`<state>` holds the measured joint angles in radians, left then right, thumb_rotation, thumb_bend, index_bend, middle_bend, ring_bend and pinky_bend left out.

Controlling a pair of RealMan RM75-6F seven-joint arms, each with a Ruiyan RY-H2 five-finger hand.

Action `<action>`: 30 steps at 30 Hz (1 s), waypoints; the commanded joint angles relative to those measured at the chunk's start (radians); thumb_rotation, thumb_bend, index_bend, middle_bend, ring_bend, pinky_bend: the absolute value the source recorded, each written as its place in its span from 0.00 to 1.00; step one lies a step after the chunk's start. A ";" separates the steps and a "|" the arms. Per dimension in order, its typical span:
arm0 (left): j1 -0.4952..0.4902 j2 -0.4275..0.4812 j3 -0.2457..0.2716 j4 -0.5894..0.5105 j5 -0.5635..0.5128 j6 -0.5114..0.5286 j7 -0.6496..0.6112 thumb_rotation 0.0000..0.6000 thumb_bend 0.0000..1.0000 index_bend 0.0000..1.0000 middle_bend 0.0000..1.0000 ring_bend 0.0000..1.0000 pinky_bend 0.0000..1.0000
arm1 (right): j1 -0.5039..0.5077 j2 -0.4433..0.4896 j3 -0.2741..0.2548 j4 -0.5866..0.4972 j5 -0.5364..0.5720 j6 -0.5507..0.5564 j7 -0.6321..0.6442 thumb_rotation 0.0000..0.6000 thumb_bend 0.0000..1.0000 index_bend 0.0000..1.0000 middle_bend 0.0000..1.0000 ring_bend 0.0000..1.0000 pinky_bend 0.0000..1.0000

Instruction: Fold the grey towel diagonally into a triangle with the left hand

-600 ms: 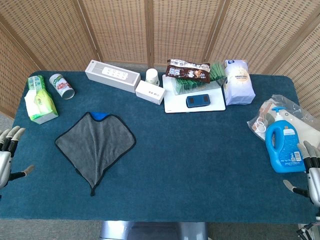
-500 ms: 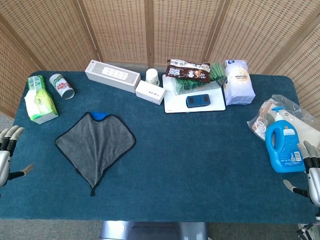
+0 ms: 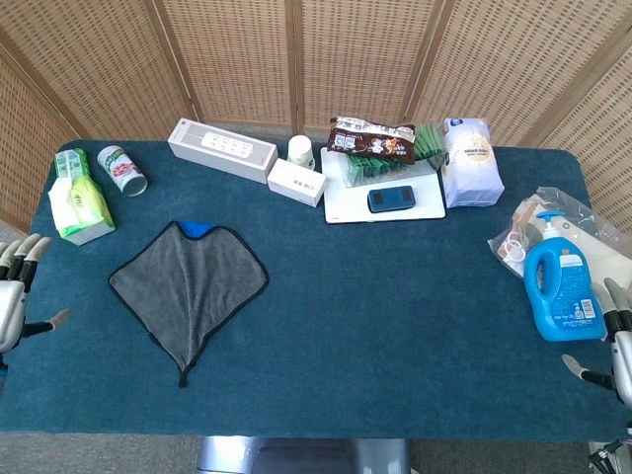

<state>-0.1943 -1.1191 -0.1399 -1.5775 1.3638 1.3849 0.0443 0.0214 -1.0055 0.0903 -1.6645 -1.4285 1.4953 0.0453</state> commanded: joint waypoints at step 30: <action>-0.517 -0.568 -0.087 0.846 -0.042 -0.490 -0.074 1.00 0.07 0.06 0.00 0.00 0.00 | 0.037 -0.019 0.045 0.054 0.144 -0.104 0.001 1.00 0.00 0.00 0.00 0.00 0.00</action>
<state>-0.6810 -1.6482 -0.2314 -0.7787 1.3260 0.9289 -0.0255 0.0574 -1.0236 0.1330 -1.6123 -1.2877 1.3934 0.0477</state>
